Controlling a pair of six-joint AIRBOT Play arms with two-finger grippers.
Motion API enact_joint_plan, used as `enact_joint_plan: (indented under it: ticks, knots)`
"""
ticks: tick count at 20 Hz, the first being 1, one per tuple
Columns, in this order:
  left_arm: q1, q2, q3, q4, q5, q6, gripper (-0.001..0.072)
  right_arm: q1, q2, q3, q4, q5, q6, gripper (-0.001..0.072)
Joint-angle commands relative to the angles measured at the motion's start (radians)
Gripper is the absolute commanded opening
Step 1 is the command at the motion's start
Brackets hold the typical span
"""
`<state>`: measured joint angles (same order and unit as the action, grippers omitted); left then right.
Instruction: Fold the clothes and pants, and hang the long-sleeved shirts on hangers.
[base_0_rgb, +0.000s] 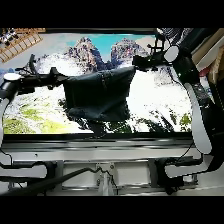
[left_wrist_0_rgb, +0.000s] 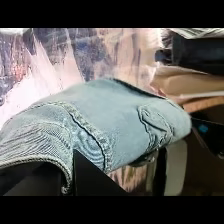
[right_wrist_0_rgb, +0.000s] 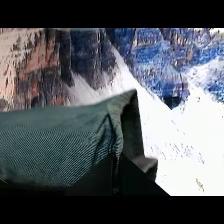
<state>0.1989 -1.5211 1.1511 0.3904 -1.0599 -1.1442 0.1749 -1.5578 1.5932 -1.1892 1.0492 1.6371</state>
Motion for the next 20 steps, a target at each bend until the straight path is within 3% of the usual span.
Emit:
enact_joint_plan:
  ticks: [1,4,10,11,12,13,16,17,20]
  knots:
    - [0.075,0.009,0.014,0.167,-0.187,0.05,0.0014,0.048,0.021,-0.029,-0.068,0.132,-0.042,0.0037]
    - [0.074,0.054,-0.008,0.492,-0.26,0.032,0.0013,0.118,0.111,-0.186,-0.089,0.149,-0.04,0.0037]
    - [0.056,0.093,-0.071,0.567,-0.327,-0.009,0.0034,0.195,0.316,-0.573,-0.081,0.095,-0.034,0.0039]
    - [0.046,0.093,-0.077,0.568,-0.343,-0.025,0.0231,0.198,0.317,-0.612,-0.065,0.095,-0.035,0.0077]
    - [0.043,0.095,-0.078,0.566,-0.36,-0.064,0.0508,0.199,0.318,-0.642,-0.061,0.097,-0.039,0.0303]
    - [0.043,0.099,-0.077,0.567,-0.373,-0.111,0.0619,0.2,0.323,-0.659,-0.065,0.102,-0.042,0.0457]
    - [0.079,0.161,-0.078,0.567,-0.418,-0.208,0.0613,0.187,0.352,-0.669,-0.113,0.103,-0.022,0.0473]
    - [0.086,0.198,-0.078,0.567,-0.409,-0.224,0.0576,0.171,0.357,-0.669,-0.113,0.085,-0.021,0.0474]
    - [0.067,0.338,-0.113,0.563,-0.272,-0.229,0.0556,0.105,0.357,-0.669,-0.091,-0.002,-0.007,0.0507]
